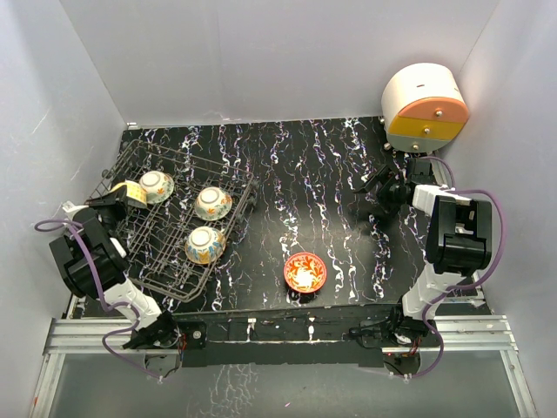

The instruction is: Load the bowls into the dish rack

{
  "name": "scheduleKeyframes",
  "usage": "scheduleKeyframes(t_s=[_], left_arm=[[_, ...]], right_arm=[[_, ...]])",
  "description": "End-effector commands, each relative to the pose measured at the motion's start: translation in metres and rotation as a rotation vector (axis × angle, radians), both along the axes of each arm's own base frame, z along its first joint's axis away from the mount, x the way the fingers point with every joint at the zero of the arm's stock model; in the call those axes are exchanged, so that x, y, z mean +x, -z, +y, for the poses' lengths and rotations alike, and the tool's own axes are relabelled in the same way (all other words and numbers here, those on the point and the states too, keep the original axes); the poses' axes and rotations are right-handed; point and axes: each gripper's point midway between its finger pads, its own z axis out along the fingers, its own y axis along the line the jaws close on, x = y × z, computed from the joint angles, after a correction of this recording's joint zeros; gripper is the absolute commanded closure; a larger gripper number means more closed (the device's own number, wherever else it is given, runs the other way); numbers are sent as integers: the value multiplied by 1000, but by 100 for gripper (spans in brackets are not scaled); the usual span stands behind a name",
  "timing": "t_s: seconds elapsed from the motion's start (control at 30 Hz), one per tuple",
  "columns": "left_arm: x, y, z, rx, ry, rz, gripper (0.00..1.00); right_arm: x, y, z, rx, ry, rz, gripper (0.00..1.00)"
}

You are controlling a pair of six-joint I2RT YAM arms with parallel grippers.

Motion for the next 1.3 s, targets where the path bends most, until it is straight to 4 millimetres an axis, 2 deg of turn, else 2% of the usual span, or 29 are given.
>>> scheduleKeyframes(t_s=[0.0, 0.17, 0.43, 0.5, 0.73, 0.97, 1.03, 1.17, 1.27], left_arm=[[-10, 6, -1, 50, 28, 25, 100], [-33, 33, 3, 61, 49, 132, 100], [-68, 74, -4, 34, 72, 265, 84], [-75, 79, -5, 23, 68, 277, 78], [-101, 90, -10, 3, 58, 329, 69], [-129, 96, 5, -19, 17, 380, 58], [-134, 97, 11, -31, -2, 388, 51], [-141, 102, 20, -30, -7, 457, 29], [-145, 105, 25, -12, 2, 529, 19]], right_arm=[[5, 14, -7, -44, 5, 10, 10], [6, 15, -7, -48, 0, 10, 10], [2, 13, -8, -59, -7, 8, 10], [1, 12, -8, -62, -7, 5, 10], [-1, 8, -7, -62, -8, -4, 10], [-2, 5, -6, -58, -11, -11, 10], [-3, 5, -6, -58, -13, -11, 10], [-4, 5, -5, -56, -15, -11, 10], [-4, 5, -5, -55, -15, -9, 10]])
